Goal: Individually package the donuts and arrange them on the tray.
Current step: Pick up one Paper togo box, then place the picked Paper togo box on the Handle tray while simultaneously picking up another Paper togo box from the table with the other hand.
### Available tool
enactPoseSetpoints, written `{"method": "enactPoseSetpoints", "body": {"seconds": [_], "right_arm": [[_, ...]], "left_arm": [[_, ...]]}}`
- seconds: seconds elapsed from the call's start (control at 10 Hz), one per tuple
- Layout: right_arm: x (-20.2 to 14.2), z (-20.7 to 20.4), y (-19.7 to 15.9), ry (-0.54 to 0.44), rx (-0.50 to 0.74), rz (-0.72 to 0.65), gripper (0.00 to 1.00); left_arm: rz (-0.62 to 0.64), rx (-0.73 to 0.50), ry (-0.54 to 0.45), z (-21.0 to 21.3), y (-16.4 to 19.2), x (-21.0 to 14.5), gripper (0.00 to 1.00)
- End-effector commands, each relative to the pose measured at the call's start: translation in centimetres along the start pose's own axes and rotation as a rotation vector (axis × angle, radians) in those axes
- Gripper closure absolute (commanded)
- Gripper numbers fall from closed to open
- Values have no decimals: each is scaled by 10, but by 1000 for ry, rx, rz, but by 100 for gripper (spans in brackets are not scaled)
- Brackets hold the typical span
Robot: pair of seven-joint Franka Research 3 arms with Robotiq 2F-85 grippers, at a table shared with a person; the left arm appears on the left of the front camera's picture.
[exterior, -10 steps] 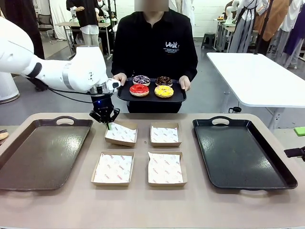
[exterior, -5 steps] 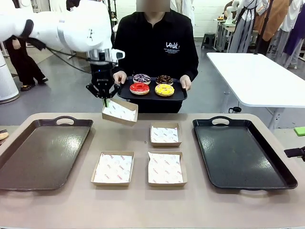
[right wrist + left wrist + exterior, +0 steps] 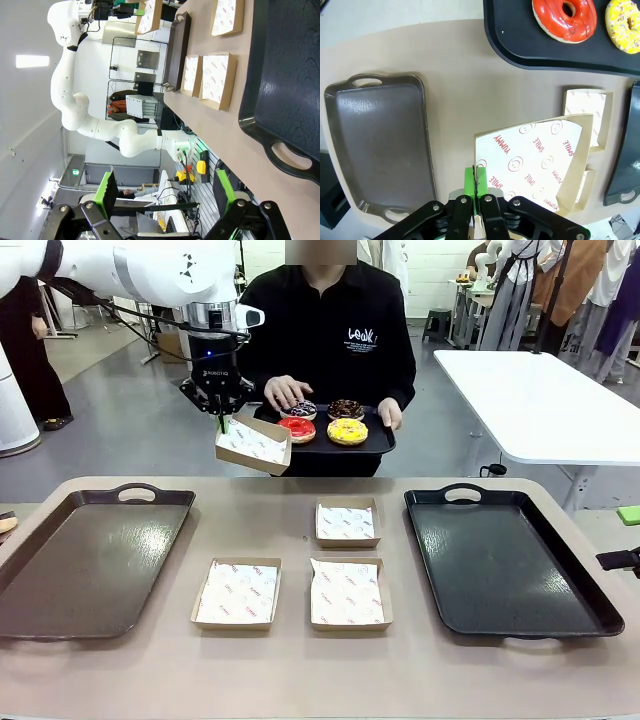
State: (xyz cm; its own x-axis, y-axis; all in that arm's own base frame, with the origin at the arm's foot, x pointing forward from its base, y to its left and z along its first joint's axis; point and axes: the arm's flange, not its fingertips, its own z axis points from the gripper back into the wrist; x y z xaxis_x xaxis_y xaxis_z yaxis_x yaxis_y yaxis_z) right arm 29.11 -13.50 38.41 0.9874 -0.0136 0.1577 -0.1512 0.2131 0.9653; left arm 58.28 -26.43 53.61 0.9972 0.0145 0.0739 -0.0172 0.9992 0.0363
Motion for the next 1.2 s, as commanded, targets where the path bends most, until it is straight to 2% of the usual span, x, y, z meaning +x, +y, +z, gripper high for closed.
{"method": "enactPoseSetpoints", "body": {"seconds": [0.0, 1.1], "right_arm": [[-1, 2, -1, -2, 14, 9, 0], [-1, 2, -1, -2, 14, 9, 0]], "left_arm": [[-7, 3, 7, -1, -2, -2, 100], [-7, 3, 7, -1, -2, -2, 100]]}}
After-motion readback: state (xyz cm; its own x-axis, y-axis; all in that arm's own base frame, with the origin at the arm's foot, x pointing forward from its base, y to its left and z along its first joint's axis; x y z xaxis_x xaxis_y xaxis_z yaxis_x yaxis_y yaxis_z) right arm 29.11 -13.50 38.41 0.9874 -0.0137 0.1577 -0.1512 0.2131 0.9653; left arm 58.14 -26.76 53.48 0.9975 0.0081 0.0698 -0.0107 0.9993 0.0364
